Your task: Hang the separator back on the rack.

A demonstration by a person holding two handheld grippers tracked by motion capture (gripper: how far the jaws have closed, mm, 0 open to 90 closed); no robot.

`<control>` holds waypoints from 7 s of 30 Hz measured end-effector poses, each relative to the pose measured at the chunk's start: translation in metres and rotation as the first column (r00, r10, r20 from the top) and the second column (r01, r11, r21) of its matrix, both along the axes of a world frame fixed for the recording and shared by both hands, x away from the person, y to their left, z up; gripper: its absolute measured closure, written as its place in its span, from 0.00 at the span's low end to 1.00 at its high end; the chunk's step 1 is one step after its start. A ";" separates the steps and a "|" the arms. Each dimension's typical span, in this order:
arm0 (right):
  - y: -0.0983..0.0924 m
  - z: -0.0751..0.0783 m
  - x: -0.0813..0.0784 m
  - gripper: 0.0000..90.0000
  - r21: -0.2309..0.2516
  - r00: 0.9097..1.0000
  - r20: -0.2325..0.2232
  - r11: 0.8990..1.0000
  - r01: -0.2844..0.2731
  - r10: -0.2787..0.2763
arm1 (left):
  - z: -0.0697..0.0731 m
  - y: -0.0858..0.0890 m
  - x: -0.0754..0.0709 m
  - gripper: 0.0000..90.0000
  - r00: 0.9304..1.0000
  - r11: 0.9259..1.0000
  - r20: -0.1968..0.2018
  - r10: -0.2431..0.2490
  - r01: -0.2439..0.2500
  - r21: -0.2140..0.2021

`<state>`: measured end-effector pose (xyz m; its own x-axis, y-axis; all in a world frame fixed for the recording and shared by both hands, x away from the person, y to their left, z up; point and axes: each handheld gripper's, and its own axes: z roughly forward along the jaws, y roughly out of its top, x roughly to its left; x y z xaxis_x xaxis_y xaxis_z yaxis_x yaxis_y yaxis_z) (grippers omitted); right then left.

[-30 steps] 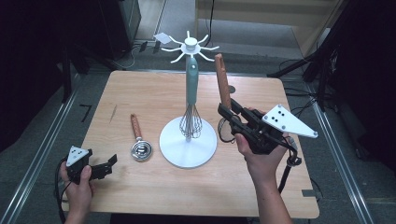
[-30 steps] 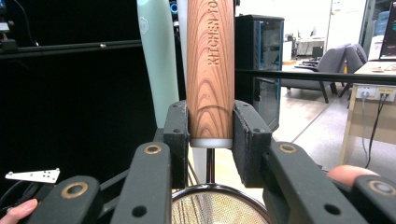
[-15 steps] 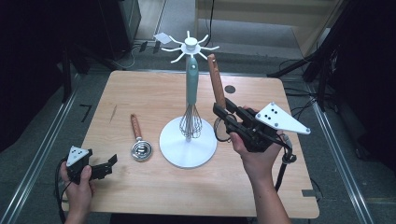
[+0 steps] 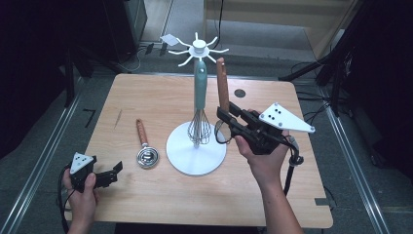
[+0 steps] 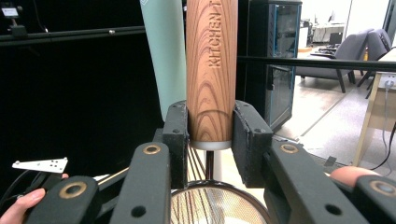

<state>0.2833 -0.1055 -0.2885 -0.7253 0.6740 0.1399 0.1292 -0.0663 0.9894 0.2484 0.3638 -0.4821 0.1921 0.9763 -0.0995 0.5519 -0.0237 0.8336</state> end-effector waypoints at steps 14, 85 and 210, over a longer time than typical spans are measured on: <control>0.002 0.000 0.006 0.76 0.001 1.000 -0.019 1.000 0.014 -0.014 | 0.000 0.000 0.000 0.00 1.000 1.000 -0.001 -0.007 0.007 0.000; 0.032 0.013 0.011 1.00 -0.071 0.995 0.053 0.994 0.087 -0.084 | 0.006 -0.007 -0.003 0.13 1.000 1.000 -0.010 0.011 -0.011 0.020; 0.042 -0.195 -0.045 1.00 -0.226 0.928 -0.365 0.960 -0.166 0.075 | -0.009 -0.147 -0.020 0.99 0.874 0.895 -0.199 -0.443 0.444 -0.044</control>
